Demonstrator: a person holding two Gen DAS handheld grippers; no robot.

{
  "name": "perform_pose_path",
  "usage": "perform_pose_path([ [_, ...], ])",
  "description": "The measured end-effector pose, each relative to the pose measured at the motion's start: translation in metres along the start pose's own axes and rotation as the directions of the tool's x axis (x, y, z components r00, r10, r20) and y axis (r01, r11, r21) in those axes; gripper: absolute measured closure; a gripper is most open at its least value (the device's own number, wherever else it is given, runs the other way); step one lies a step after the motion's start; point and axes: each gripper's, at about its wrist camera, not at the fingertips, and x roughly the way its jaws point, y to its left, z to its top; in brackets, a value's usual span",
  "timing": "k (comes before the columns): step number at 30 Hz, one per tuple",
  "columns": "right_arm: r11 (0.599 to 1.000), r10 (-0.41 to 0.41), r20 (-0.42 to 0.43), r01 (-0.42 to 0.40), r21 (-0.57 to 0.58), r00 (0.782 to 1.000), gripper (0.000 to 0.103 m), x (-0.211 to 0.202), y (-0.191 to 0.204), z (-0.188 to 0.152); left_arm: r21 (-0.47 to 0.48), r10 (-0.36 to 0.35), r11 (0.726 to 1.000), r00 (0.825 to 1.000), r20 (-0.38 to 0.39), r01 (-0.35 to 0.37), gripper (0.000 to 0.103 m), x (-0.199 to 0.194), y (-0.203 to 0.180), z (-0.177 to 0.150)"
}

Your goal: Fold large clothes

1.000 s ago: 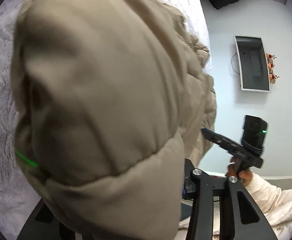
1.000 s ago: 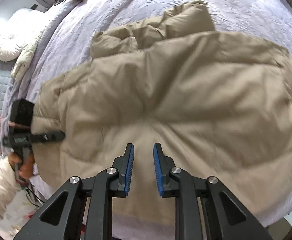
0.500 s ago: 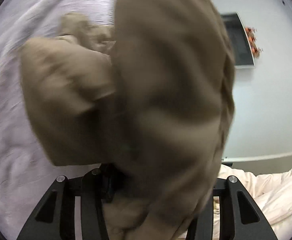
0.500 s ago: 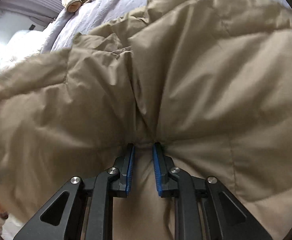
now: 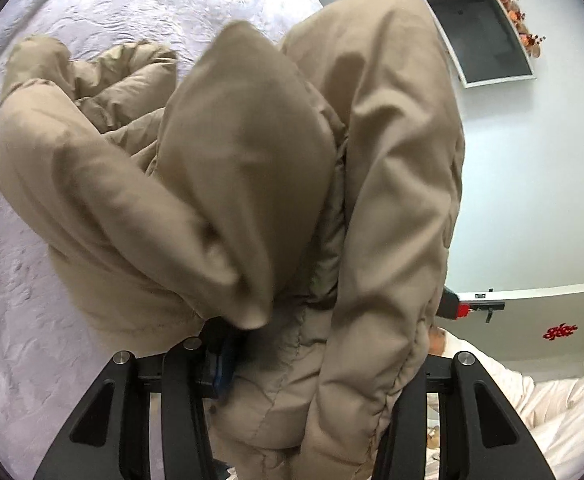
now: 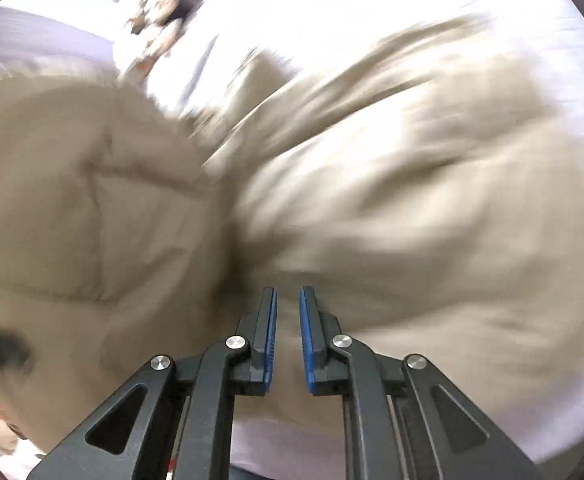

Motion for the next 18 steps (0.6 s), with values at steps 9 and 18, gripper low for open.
perform_pose_path([
  [9,0.969,0.071,0.003,-0.070,0.238,0.997,0.090,0.010,-0.100,-0.017,0.068,0.070,0.995,0.997,-0.029,-0.068,0.054,0.080,-0.048,0.034],
  [18,0.932,0.169,0.036,-0.172,0.319,0.985,0.086,-0.017,-0.139,-0.038,-0.032,0.050,0.998,0.998,-0.041,-0.052,0.023,0.158,-0.058,0.065],
])
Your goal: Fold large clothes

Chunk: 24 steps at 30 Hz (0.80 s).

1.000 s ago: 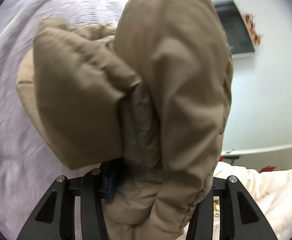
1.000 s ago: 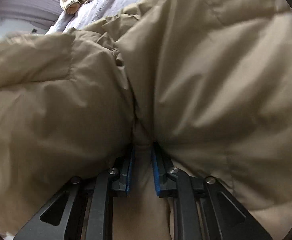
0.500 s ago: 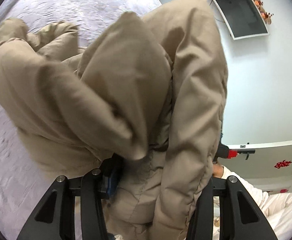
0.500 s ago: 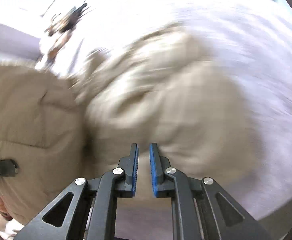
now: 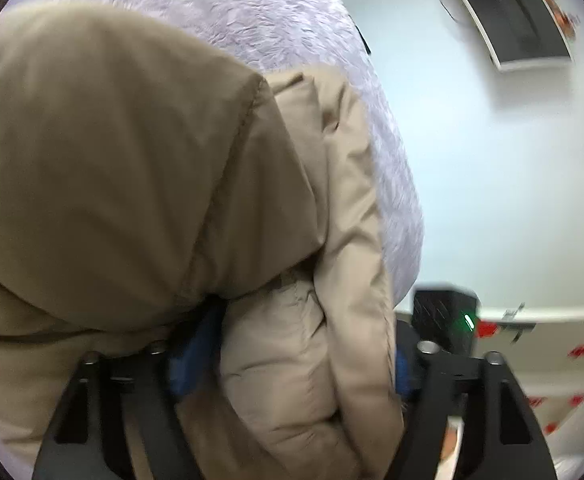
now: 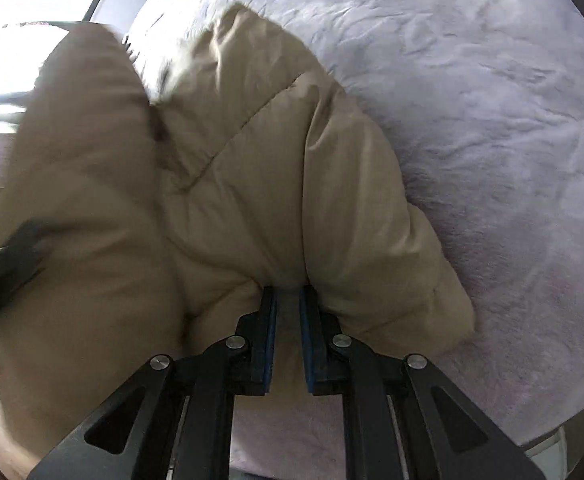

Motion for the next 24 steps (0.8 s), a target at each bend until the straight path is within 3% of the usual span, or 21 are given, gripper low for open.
perform_pose_path([
  [1,1.000,0.002,0.020,-0.002,0.007,1.000,0.081,-0.013,-0.002,-0.002,-0.026,-0.016,1.000,1.000,0.005,0.016,0.022,0.003,-0.001,0.004],
  [3,1.000,0.006,0.072,-0.007,0.000,0.997,0.032,-0.042,-0.003,-0.008,-0.061,-0.025,0.998,1.000,0.010,0.026,0.022,0.010,-0.004,0.003],
  [4,1.000,0.018,0.103,-0.016,-0.021,0.995,0.026,-0.058,0.000,-0.012,-0.068,-0.022,0.997,1.000,0.011,0.023,0.022,0.014,-0.007,0.007],
  [7,0.992,0.099,0.139,-0.086,-0.094,0.985,0.026,-0.099,0.015,-0.026,-0.058,0.000,0.998,1.000,0.006,0.000,0.022,0.007,-0.006,-0.006],
  [10,0.976,0.148,0.095,-0.130,-0.175,0.984,0.026,-0.108,0.039,-0.038,-0.050,0.026,0.998,1.000,-0.002,-0.026,0.022,0.017,-0.036,-0.017],
  [12,0.966,0.137,0.048,-0.122,-0.229,0.989,0.026,-0.096,0.053,-0.043,-0.038,0.047,0.998,0.999,-0.006,-0.048,0.022,0.007,-0.047,-0.031],
  [14,0.964,0.041,0.034,-0.030,-0.263,0.999,0.026,-0.066,0.075,-0.043,-0.014,0.083,0.996,0.997,-0.006,-0.083,0.022,-0.001,-0.061,-0.035],
  [15,0.960,-0.043,0.035,0.051,-0.276,0.998,0.032,-0.049,0.080,-0.041,0.002,0.090,0.996,0.996,0.004,-0.090,0.022,-0.005,-0.072,-0.032],
  [16,0.955,-0.086,0.042,0.094,-0.281,0.995,0.048,-0.041,0.080,-0.038,0.042,0.102,0.994,0.994,0.035,-0.103,0.022,-0.015,-0.085,-0.029],
  [17,0.949,-0.130,0.046,0.138,-0.282,0.990,0.088,-0.031,0.079,-0.034,0.078,0.116,0.990,0.991,0.069,-0.121,0.022,-0.026,-0.096,-0.021],
  [19,0.947,-0.165,0.066,0.177,-0.267,0.984,0.088,-0.030,0.066,-0.035,0.143,0.173,0.969,0.968,0.183,-0.201,0.022,-0.065,-0.109,-0.036],
  [21,0.941,-0.198,0.071,0.210,-0.266,0.978,0.088,-0.027,0.053,-0.033,0.144,0.251,0.942,0.923,0.293,-0.302,0.022,-0.103,-0.101,-0.041],
  [22,0.940,-0.205,0.066,0.215,-0.264,0.977,0.088,-0.028,0.047,-0.029,0.119,0.304,0.924,0.889,0.343,-0.363,0.022,-0.120,-0.094,-0.048],
  [23,0.944,-0.204,0.052,0.210,-0.252,0.978,0.088,-0.025,0.037,-0.029,0.077,0.354,0.909,0.857,0.374,-0.409,0.022,-0.133,-0.082,-0.055],
  [24,0.949,-0.198,0.040,0.202,-0.241,0.979,0.087,-0.022,0.031,-0.027,0.044,0.384,0.901,0.841,0.383,-0.431,0.022,-0.140,-0.067,-0.058],
])
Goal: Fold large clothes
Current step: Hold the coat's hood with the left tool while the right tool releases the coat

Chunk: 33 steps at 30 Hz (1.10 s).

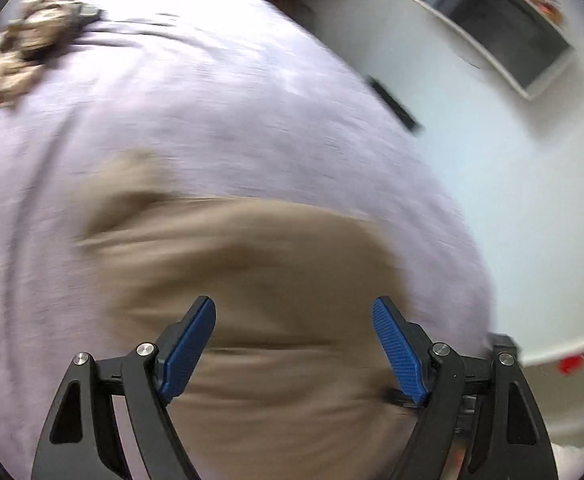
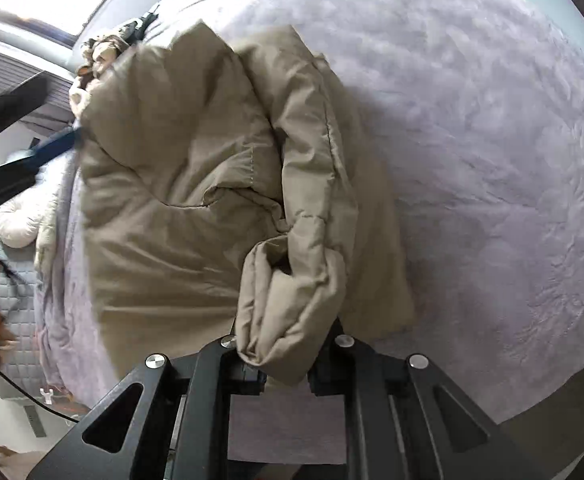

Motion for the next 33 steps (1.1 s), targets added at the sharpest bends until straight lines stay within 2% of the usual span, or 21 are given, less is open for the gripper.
perform_pose_path([
  [2,0.999,0.029,-0.023,-0.028,0.025,0.999,0.085,0.015,-0.013,0.002,-0.098,0.062,0.993,0.998,-0.010,-0.063,0.022,0.007,0.039,-0.010],
  [5,0.998,0.056,-0.037,-0.054,0.034,0.998,0.084,0.024,-0.022,0.003,-0.192,0.049,0.980,0.998,-0.034,-0.055,0.022,0.035,0.065,-0.022],
  [7,0.998,0.058,-0.044,-0.057,0.018,0.997,0.084,0.031,-0.024,0.005,-0.171,0.083,0.981,0.996,-0.035,-0.088,0.021,0.068,0.043,-0.022],
  [8,0.998,0.058,-0.046,-0.057,0.013,0.997,0.084,0.037,-0.022,0.013,-0.153,0.101,0.982,0.994,-0.043,-0.106,0.018,0.080,0.035,-0.020],
  [9,0.998,0.057,-0.048,-0.057,0.007,0.997,0.084,0.039,-0.023,0.014,-0.146,0.106,0.983,0.993,-0.047,-0.112,0.011,0.089,0.032,-0.019],
  [12,0.995,0.096,-0.065,-0.094,0.033,0.993,0.084,0.044,-0.033,0.022,-0.130,0.170,0.976,0.984,-0.059,-0.176,0.010,0.129,0.023,-0.007],
  [14,0.990,0.128,-0.082,-0.122,0.071,0.988,0.083,0.038,-0.041,0.026,-0.131,0.189,0.972,0.980,-0.060,-0.195,0.010,0.134,0.020,-0.005],
  [16,0.989,0.123,-0.082,-0.115,0.089,0.989,0.081,0.023,-0.051,0.031,-0.132,0.196,0.970,0.978,-0.064,-0.203,0.010,0.127,0.018,-0.002],
  [17,0.990,0.108,-0.068,-0.101,0.093,0.992,0.077,0.012,-0.054,0.032,-0.132,0.196,0.970,0.978,-0.065,-0.203,0.010,0.130,0.019,-0.001],
  [20,0.987,0.070,0.025,-0.073,0.142,0.997,0.076,-0.028,-0.064,0.034,-0.131,0.196,0.970,0.978,-0.074,-0.204,0.010,0.137,0.023,-0.001],
  [21,0.987,0.033,0.066,-0.043,0.157,0.997,0.076,-0.041,-0.065,0.038,-0.132,0.198,0.969,0.977,-0.077,-0.207,0.010,0.139,0.023,-0.002],
  [23,0.987,-0.015,0.145,-0.009,0.163,0.989,0.077,-0.062,-0.065,0.049,-0.129,0.205,0.968,0.976,-0.077,-0.214,0.010,0.138,0.023,-0.003],
  [25,0.992,0.006,0.203,-0.031,0.123,0.979,0.082,-0.077,-0.055,0.070,-0.129,0.211,0.967,0.974,-0.077,-0.220,0.009,0.137,0.025,-0.004],
  [27,0.999,0.028,0.218,-0.035,0.030,0.976,0.083,-0.078,-0.034,0.087,-0.130,0.217,0.966,0.973,-0.076,-0.225,0.009,0.136,0.025,-0.005],
  [30,0.989,0.021,0.196,0.008,-0.147,0.980,0.083,-0.060,0.010,0.106,-0.125,0.229,0.963,0.970,-0.076,-0.237,0.009,0.136,0.025,-0.003],
  [33,0.970,0.014,0.146,0.022,-0.243,0.989,0.083,-0.029,0.037,0.116,-0.128,0.238,0.961,0.968,-0.076,-0.247,0.009,0.134,0.027,-0.003],
])
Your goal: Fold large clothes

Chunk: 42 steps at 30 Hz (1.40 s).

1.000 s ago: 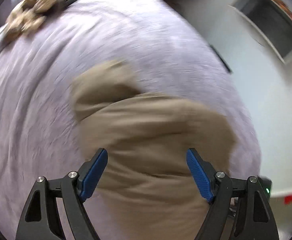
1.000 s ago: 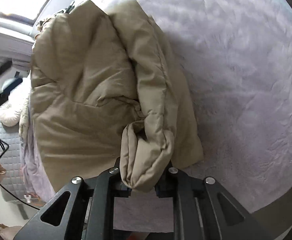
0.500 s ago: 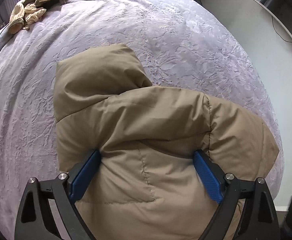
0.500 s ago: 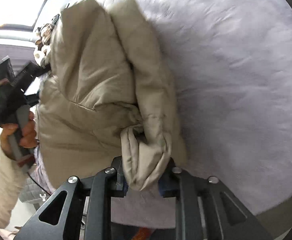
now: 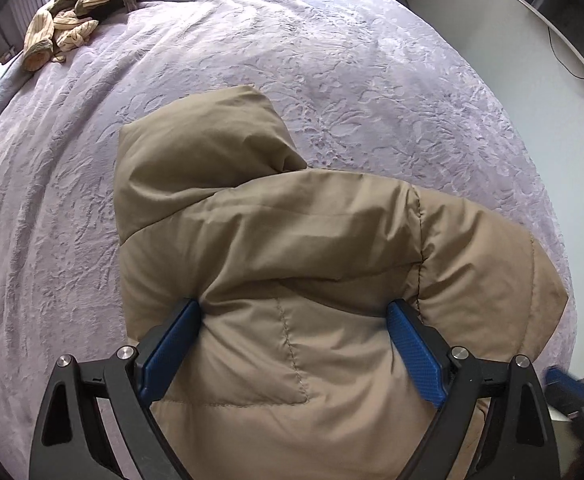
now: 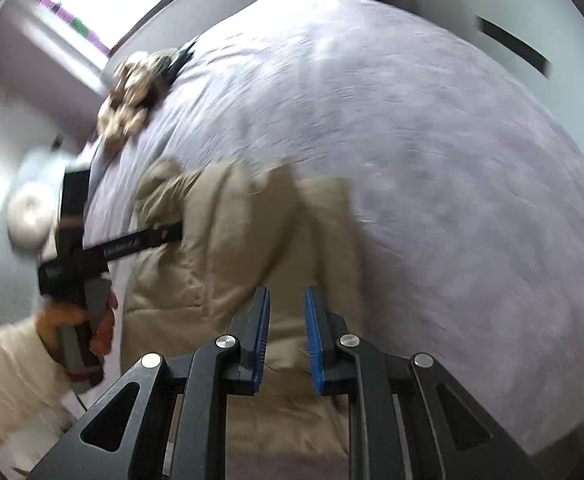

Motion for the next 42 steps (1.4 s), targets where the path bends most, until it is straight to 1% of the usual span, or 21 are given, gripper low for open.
perform_pose_path([
  [4,1.000,-0.015,-0.102,0.012,-0.023,0.995,0.083,0.042,-0.001,-0.014,-0.009,0.011,1.000,1.000,0.004,-0.011,0.009,-0.001,0.001,-0.001],
  [7,1.000,-0.019,-0.134,0.022,0.017,0.991,0.084,0.064,-0.015,-0.017,-0.010,0.023,1.000,1.000,0.004,-0.023,0.009,-0.003,0.002,-0.002],
  [8,0.999,-0.010,-0.138,0.015,0.035,0.990,0.087,0.069,-0.021,-0.016,-0.009,0.027,1.000,1.000,0.004,-0.027,0.009,-0.004,0.001,-0.003],
  [9,0.999,0.004,-0.144,0.003,0.050,0.990,0.087,0.072,-0.026,-0.016,-0.008,0.029,1.000,1.000,0.003,-0.029,0.009,-0.005,0.002,-0.002],
  [13,0.997,0.043,-0.156,-0.033,0.069,0.987,0.087,0.072,-0.041,-0.016,0.009,0.047,0.999,0.999,-0.004,-0.047,0.009,-0.010,0.001,-0.003],
  [18,0.998,0.033,-0.156,-0.023,0.065,0.987,0.087,0.074,-0.039,-0.017,0.025,0.036,0.999,0.999,-0.021,-0.036,0.009,-0.016,0.007,-0.006],
  [21,0.997,0.027,-0.154,-0.017,0.072,0.988,0.087,0.076,-0.040,-0.018,0.005,0.006,1.000,1.000,-0.027,-0.006,0.009,-0.022,0.018,-0.011],
  [23,0.997,0.026,-0.151,-0.013,0.081,0.988,0.087,0.076,-0.040,-0.020,-0.005,-0.007,1.000,1.000,-0.016,0.007,0.009,-0.029,0.027,-0.017],
  [24,0.997,0.023,-0.151,-0.011,0.082,0.988,0.087,0.075,-0.040,-0.022,-0.008,-0.010,1.000,1.000,-0.012,0.010,0.003,-0.032,0.030,-0.019],
  [25,0.997,0.021,-0.151,-0.008,0.082,0.988,0.087,0.075,-0.040,-0.022,-0.010,-0.011,1.000,1.000,-0.007,0.011,0.000,-0.037,0.035,-0.023],
  [28,0.996,0.013,-0.152,0.000,0.088,0.988,0.087,0.074,-0.039,-0.020,-0.008,-0.016,1.000,1.000,-0.006,0.016,0.000,-0.046,0.045,-0.032],
  [30,0.996,0.009,-0.153,0.005,0.091,0.988,0.087,0.074,-0.039,-0.020,-0.015,-0.037,0.999,0.999,-0.013,0.037,0.000,-0.051,0.053,-0.039],
  [31,0.996,0.007,-0.152,0.007,0.090,0.988,0.087,0.073,-0.039,-0.020,-0.028,-0.068,0.997,0.997,-0.025,0.068,0.000,-0.053,0.059,-0.044],
  [33,0.996,0.003,-0.157,0.011,0.089,0.988,0.087,0.073,-0.038,-0.020,-0.067,-0.153,0.986,0.987,-0.043,0.150,0.000,-0.054,0.070,-0.052],
  [34,0.996,0.002,-0.159,0.013,0.090,0.987,0.087,0.073,-0.038,-0.020,-0.095,-0.197,0.977,0.979,-0.051,0.191,0.000,-0.052,0.077,-0.057],
  [36,0.996,0.002,-0.163,0.013,0.090,0.987,0.087,0.072,-0.038,-0.020,-0.140,-0.242,0.963,0.967,-0.073,0.231,0.000,-0.047,0.087,-0.067],
  [38,0.996,0.005,-0.164,0.010,0.094,0.986,0.087,0.072,-0.038,-0.019,-0.193,-0.299,0.942,0.949,-0.100,0.276,0.000,-0.039,0.097,-0.076],
  [39,0.995,0.007,-0.166,0.009,0.095,0.986,0.087,0.072,-0.038,-0.018,-0.225,-0.347,0.921,0.931,-0.111,0.317,0.000,-0.033,0.102,-0.082],
  [40,0.995,0.007,-0.167,0.009,0.095,0.986,0.087,0.072,-0.038,-0.018,-0.246,-0.379,0.906,0.918,-0.114,0.344,0.000,-0.029,0.105,-0.085],
  [41,0.995,0.007,-0.169,0.009,0.095,0.986,0.087,0.072,-0.038,-0.018,-0.266,-0.418,0.887,0.901,-0.115,0.377,0.000,-0.025,0.107,-0.088],
  [42,0.996,0.007,-0.171,0.009,0.094,0.985,0.087,0.073,-0.038,-0.016,-0.287,-0.467,0.861,0.876,-0.118,0.421,0.000,-0.020,0.110,-0.091],
])
